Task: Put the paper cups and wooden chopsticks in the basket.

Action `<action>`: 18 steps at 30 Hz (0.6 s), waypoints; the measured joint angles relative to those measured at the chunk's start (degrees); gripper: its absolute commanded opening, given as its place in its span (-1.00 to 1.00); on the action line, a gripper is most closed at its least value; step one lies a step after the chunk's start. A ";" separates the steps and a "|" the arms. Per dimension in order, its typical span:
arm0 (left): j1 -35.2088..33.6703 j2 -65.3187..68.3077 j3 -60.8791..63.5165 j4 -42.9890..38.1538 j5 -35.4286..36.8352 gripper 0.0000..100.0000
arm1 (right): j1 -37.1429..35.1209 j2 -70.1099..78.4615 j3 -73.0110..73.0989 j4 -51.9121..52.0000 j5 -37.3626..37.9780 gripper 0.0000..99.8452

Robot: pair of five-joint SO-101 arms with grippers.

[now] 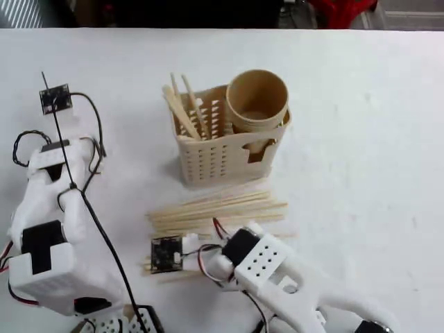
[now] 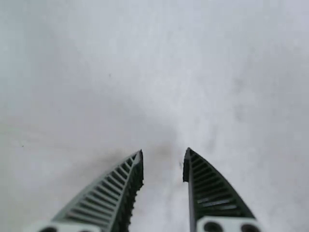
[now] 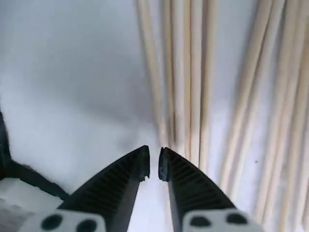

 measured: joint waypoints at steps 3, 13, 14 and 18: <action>0.00 0.00 0.00 0.00 0.00 -0.69 | -0.35 0.00 0.00 0.88 0.09 -0.93; 0.00 0.00 0.00 0.00 0.00 -0.69 | -0.18 1.23 1.14 -1.32 1.67 -0.93; 0.00 0.00 0.00 0.00 0.00 -0.69 | -0.18 2.64 1.23 -1.58 2.11 -0.93; 0.00 0.00 0.00 0.00 0.00 -0.69 | -0.18 10.64 1.32 -5.71 2.73 -0.93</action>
